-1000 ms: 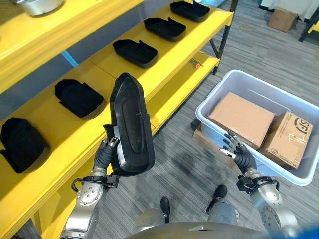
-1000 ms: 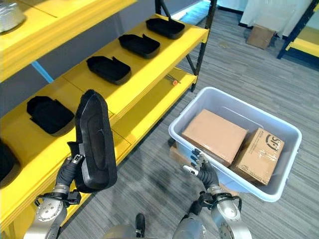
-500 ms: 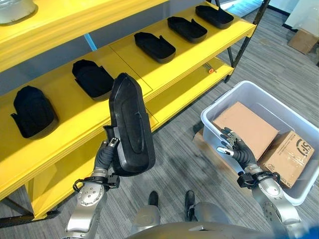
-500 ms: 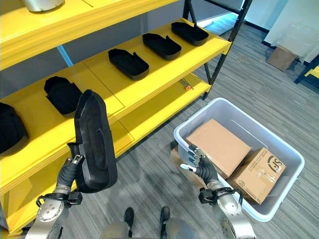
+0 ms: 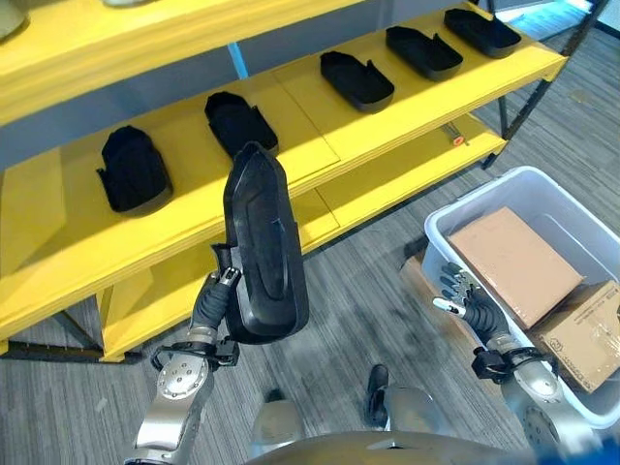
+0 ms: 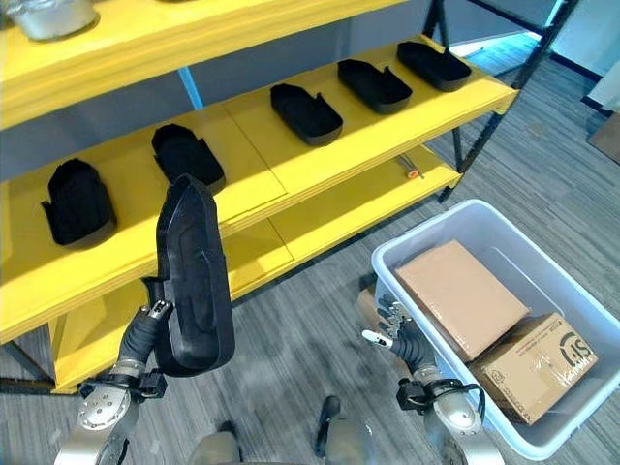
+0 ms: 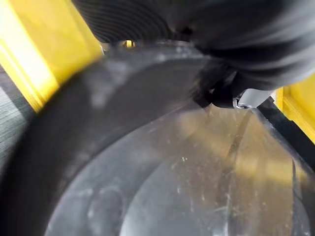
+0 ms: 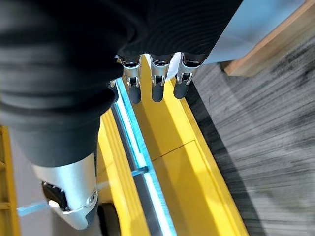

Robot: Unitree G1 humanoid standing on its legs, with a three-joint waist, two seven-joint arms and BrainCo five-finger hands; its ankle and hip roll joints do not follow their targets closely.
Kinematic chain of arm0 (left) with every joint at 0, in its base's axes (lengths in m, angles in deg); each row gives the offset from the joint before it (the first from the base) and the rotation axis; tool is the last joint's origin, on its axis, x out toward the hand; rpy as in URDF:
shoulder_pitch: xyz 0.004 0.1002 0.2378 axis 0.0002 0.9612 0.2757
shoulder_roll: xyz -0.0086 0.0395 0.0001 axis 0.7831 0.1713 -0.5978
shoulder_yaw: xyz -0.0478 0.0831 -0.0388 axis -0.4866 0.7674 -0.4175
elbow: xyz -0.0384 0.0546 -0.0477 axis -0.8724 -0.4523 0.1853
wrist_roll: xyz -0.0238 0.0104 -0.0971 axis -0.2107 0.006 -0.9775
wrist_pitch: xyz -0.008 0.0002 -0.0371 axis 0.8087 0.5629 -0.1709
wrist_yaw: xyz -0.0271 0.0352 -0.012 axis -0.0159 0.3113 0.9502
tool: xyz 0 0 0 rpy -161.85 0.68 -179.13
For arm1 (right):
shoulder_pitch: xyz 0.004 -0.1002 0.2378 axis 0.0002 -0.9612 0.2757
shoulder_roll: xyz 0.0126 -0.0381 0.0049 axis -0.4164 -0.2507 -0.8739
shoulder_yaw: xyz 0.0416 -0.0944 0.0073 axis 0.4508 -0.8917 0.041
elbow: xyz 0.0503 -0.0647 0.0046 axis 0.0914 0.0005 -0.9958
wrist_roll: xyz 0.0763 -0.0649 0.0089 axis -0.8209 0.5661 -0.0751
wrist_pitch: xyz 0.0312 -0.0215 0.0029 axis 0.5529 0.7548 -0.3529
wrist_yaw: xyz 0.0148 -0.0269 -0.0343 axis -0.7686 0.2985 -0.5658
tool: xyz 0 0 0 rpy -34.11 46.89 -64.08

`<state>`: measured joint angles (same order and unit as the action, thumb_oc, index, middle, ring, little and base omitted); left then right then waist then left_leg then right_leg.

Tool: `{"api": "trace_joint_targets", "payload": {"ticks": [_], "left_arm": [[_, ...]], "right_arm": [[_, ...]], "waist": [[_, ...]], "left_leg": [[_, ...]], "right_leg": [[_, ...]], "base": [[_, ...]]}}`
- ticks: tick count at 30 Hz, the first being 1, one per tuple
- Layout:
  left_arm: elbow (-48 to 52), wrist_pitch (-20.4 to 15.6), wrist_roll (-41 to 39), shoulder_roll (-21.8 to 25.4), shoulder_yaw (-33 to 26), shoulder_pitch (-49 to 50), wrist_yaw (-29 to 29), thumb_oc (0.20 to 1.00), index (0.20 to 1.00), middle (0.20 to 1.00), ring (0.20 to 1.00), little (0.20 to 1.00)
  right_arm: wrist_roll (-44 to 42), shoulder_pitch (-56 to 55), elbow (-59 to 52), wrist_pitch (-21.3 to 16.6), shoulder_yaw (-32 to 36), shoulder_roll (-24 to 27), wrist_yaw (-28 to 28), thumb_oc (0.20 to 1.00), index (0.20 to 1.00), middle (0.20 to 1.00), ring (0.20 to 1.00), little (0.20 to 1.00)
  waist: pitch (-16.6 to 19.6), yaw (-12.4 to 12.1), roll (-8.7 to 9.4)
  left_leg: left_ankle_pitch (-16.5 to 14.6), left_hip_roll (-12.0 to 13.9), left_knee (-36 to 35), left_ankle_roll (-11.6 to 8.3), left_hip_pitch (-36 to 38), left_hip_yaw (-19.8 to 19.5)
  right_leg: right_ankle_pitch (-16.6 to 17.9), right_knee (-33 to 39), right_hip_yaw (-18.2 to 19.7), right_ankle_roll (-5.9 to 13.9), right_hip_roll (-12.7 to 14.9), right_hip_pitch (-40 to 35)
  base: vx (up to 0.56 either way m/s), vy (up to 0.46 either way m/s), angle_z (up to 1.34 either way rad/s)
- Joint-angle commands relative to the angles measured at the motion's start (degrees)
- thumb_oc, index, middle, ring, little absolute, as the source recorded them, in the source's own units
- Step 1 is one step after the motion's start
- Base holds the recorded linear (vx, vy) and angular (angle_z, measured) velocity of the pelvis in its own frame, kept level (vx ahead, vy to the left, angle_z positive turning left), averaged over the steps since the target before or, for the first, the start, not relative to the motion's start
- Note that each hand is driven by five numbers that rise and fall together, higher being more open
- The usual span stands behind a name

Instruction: Move parts from the plastic box to the shelf.

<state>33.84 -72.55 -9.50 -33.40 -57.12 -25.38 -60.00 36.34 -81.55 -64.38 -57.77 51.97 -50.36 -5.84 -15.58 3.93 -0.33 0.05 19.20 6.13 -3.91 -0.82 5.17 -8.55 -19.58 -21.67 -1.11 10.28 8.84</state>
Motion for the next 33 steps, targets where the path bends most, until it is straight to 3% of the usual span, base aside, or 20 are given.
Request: {"api": "trace_joint_targets", "payload": {"ticks": [1, 5, 8, 16, 17, 18, 19, 22, 23, 24, 25, 26, 27, 30, 31, 33], "left_arm": [[6.08, -3.09, -1.65, 2.68, -3.44, 0.19, -0.91, 0.200, 0.200, 0.200, 0.200, 0.200], [6.23, -3.28, -1.47, 3.12, -4.00, 0.80, -0.46, 0.200, 0.200, 0.200, 0.200, 0.200], [6.17, -3.37, -1.12, 4.76, -4.28, 0.54, -0.41, 0.200, 0.200, 0.200, 0.200, 0.200], [6.23, -3.58, -0.90, 6.81, -5.35, 1.01, -0.59, 0.200, 0.200, 0.200, 0.200, 0.200], [6.24, -3.65, -0.62, 6.88, -5.73, 0.96, -1.03, 0.200, 0.200, 0.200, 0.200, 0.200], [6.24, -3.65, -0.62, 6.88, -5.73, 0.96, -1.03, 0.200, 0.200, 0.200, 0.200, 0.200], [6.05, -3.75, -0.09, 6.94, -6.38, 0.85, -1.48, 0.200, 0.200, 0.200, 0.200, 0.200], [6.03, -4.14, -0.15, 6.98, -6.53, 0.80, -1.76, 0.200, 0.200, 0.200, 0.200, 0.200], [5.79, -4.28, 0.49, 6.89, -7.00, 0.83, -2.12, 0.200, 0.200, 0.200, 0.200, 0.200], [5.78, -4.29, 0.50, 6.85, -6.99, 0.85, -2.12, 0.200, 0.200, 0.200, 0.200, 0.200], [5.64, -4.26, 0.48, 6.62, -7.00, 0.88, -1.90, 0.200, 0.200, 0.200, 0.200, 0.200], [5.12, -4.05, 0.05, 6.27, -6.68, 0.67, -1.32, 0.200, 0.200, 0.200, 0.200, 0.200], [5.12, -4.06, 0.05, 6.25, -6.68, 0.69, -1.32, 0.200, 0.200, 0.200, 0.200, 0.200], [5.59, -3.70, 0.34, 5.63, -6.43, 1.09, -0.30, 0.200, 0.200, 0.200, 0.200, 0.200], [5.30, -3.81, 0.31, 5.31, -6.08, 1.09, -0.11, 0.200, 0.200, 0.200, 0.200, 0.200], [5.32, -3.96, 0.13, 5.13, -5.97, 1.41, 0.03, 0.200, 0.200, 0.200, 0.200, 0.200]], "right_arm": [[-1.90, -0.18, -2.79, -2.49, 1.48, 0.06, 1.13, 1.000, 1.000, 1.000, 1.000, 1.000], [-1.85, -0.07, -2.77, -2.14, 0.51, -0.90, 0.42, 1.000, 1.000, 1.000, 1.000, 1.000], [-2.80, -0.60, -3.27, -1.77, 0.38, -2.46, -0.43, 1.000, 1.000, 1.000, 1.000, 1.000], [-1.95, -0.04, -3.34, -1.56, -0.19, -4.39, -0.71, 1.000, 1.000, 1.000, 1.000, 1.000], [-1.43, 0.77, -2.97, -1.65, -0.85, -4.91, -0.60, 1.000, 1.000, 1.000, 1.000, 1.000], [-1.43, 0.77, -2.97, -1.65, -0.85, -4.91, -0.60, 1.000, 1.000, 1.000, 1.000, 1.000], [-1.26, 1.86, -2.39, -1.73, -1.59, -5.66, -0.52, 1.000, 1.000, 1.000, 1.000, 1.000], [-1.69, 3.13, -2.24, -1.79, -2.98, -6.32, -0.56, 1.000, 1.000, 1.000, 1.000, 1.000], [-1.94, 3.25, -2.14, -1.66, -3.87, -6.68, -1.44, 1.000, 1.000, 1.000, 1.000, 1.000], [-1.94, 3.22, -2.14, -1.66, -3.87, -6.64, -1.45, 1.000, 1.000, 1.000, 1.000, 1.000], [-1.85, 3.20, -1.91, -1.54, -4.06, -6.56, -1.87, 1.000, 1.000, 1.000, 1.000, 1.000], [-1.81, 3.34, -1.25, -1.18, -4.34, -6.02, -2.65, 1.000, 1.000, 1.000, 1.000, 1.000], [-1.81, 3.33, -1.24, -1.19, -4.34, -6.00, -2.65, 1.000, 1.000, 1.000, 1.000, 1.000], [-1.90, 2.76, -0.97, -1.15, -4.39, -5.44, -2.93, 1.000, 1.000, 1.000, 1.000, 1.000], [-2.12, 2.65, -0.97, -1.36, -4.34, -5.21, -2.98, 1.000, 1.000, 1.000, 1.000, 1.000], [-2.21, 2.15, -1.41, -1.26, -4.33, -4.99, -3.15, 1.000, 1.000, 1.000, 1.000, 1.000]], "waist": [[1.03, 0.56, -1.38], [0.71, -0.31, -1.49], [-0.61, -1.84, -0.07], [-0.62, -3.51, 1.19], [-0.31, -3.93, 1.76], [-0.31, -3.93, 1.77], [0.17, -4.11, 2.06], [0.59, -4.15, 1.61], [1.05, -4.34, 0.22], [1.00, -4.41, 0.19], [1.23, -3.97, 0.04], [1.34, -2.95, 0.28], [1.33, -3.06, 0.29], [1.43, -2.48, 1.00], [1.58, -1.75, 1.74], [1.56, -1.67, 2.02]], "left_leg": [[7.18, 1.81, -7.61, -4.35, 1.14, 1.35], [3.41, -0.05, -6.38, -4.35, 0.95, 0.24], [-0.66, -3.83, 1.20, -3.45, -3.04, -1.17], [-5.95, -10.31, 8.20, -1.80, -7.30, -3.30], [-7.47, -12.74, 9.08, -0.26, -7.75, -3.23], [-7.47, -12.75, 9.08, -0.25, -7.76, -3.23], [-8.02, -14.93, 8.20, 1.61, -7.52, -2.66], [-7.14, -16.11, 5.03, 3.14, -5.89, -1.33], [-7.02, -15.90, 0.76, 3.88, -3.10, -0.23], [-7.01, -15.85, 0.60, 3.84, -2.90, -0.16], [-6.70, -16.09, -1.01, 4.31, -1.95, 0.36], [-4.33, -17.08, -4.09, 4.94, -0.71, 0.99], [-4.34, -17.04, -4.22, 4.88, -0.58, 1.11], [-3.54, -18.13, -7.06, 4.53, 1.97, 1.82], [-3.83, -18.45, -6.54, 4.26, 2.08, 1.32], [-4.06, -18.44, -6.17, 4.07, 2.23, 1.09]], "right_leg": [[-5.01, -3.26, 2.52, 5.43, 3.04, -0.78], [-3.51, -3.94, 3.47, 6.88, 4.69, -0.65], [0.17, -0.04, 1.64, 8.48, 7.90, -4.34], [4.93, 8.54, -0.68, 10.65, 11.68, -9.94], [8.92, 10.70, -0.13, 11.45, 13.01, -10.37], [8.92, 10.71, -0.13, 11.45, 13.02, -10.37], [14.28, 11.49, 1.33, 11.99, 14.09, -9.46], [18.20, 11.06, 2.16, 11.91, 14.86, -7.82], [13.79, 7.43, 0.92, 11.47, 13.10, -6.36], [13.58, 7.17, 1.03, 11.43, 13.08, -6.30], [11.40, 5.55, 1.47, 10.77, 10.77, -5.56], [5.82, 2.93, 2.85, 8.24, 1.59, -1.72], [5.67, 2.75, 2.98, 8.19, 1.56, -1.64], [3.50, 7.00, 2.35, 6.83, -4.34, -1.47], [3.89, 11.42, 6.17, 6.20, -6.92, -1.33], [4.28, 12.73, 8.14, 5.94, -7.35, -1.81]], "base": [[-0.01, 0.281, 0.81], [0.01, 0.306, 0.42], [0.02, 0.291, 0.33], [0.05, 0.252, 0.38], [0.07, 0.284, 0.25], [0.07, 0.405, 0.20], [0.04, 0.306, 0.05], [0.06, 0.303, -0.07], [0.10, 0.362, -0.25], [0.12, 0.349, -0.41], [0.02, 0.245, -0.49], [0.02, 0.246, -0.36], [0.01, 0.189, -0.37], [0.10, 0.039, -0.27], [0.16, -0.052, -0.13], [0.10, -0.049, 0.03]]}}
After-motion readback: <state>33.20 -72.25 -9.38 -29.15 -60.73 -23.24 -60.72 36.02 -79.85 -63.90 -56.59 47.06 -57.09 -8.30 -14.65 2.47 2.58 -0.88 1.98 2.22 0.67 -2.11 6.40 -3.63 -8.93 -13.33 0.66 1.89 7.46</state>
